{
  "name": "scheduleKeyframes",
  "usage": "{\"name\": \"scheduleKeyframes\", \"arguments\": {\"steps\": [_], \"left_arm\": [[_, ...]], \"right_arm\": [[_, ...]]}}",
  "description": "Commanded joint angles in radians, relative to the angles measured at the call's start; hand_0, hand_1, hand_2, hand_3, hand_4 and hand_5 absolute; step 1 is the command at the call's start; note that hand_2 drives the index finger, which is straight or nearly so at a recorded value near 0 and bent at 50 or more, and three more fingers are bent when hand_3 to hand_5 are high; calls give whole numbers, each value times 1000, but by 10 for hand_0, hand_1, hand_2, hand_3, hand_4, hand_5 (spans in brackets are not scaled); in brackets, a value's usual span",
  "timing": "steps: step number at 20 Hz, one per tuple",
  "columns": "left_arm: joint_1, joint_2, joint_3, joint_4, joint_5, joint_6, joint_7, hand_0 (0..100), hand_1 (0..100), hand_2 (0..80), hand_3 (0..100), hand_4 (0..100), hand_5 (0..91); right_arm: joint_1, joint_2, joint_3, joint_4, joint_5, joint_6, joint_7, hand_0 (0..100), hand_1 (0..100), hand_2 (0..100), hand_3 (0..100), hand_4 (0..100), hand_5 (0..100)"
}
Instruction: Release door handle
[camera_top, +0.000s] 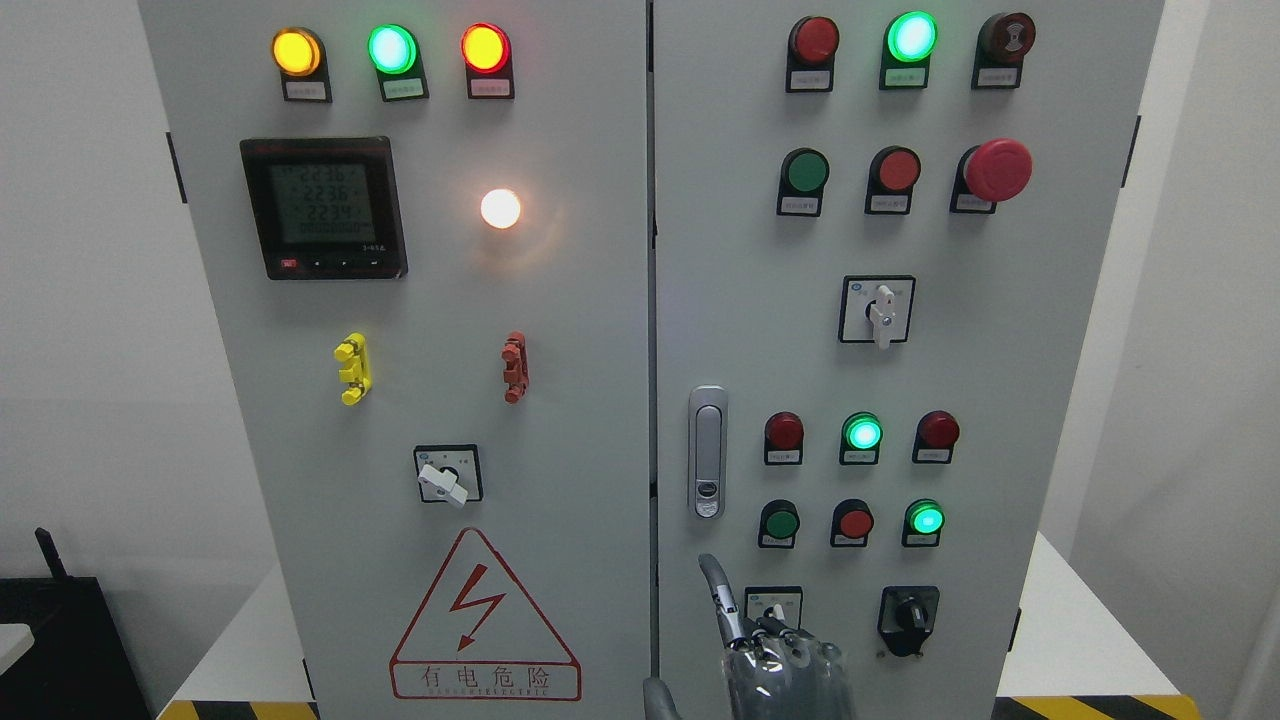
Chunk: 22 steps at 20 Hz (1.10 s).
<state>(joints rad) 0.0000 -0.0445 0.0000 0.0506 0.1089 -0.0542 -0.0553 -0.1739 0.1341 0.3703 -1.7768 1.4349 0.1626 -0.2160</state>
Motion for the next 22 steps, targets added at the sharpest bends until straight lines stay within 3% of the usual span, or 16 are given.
{"name": "scheduleKeyframes", "arguments": {"steps": [1,12,22], "left_arm": [[-26,0,17,0,0,1,0,120,389,0,0,0,0],[-26,0,17,0,0,1,0,120,389,0,0,0,0],[-26,0,17,0,0,1,0,120,389,0,0,0,0]], "right_arm": [[-50,1,1,40,13,11,20,268,290,0,1000,953,1000],[-117,2,-18,86,2,35,35,316,288,0,1000,941,1000],[-119,2,-22,97,-2,44,52,332,286,0,1000,937,1000]]}}
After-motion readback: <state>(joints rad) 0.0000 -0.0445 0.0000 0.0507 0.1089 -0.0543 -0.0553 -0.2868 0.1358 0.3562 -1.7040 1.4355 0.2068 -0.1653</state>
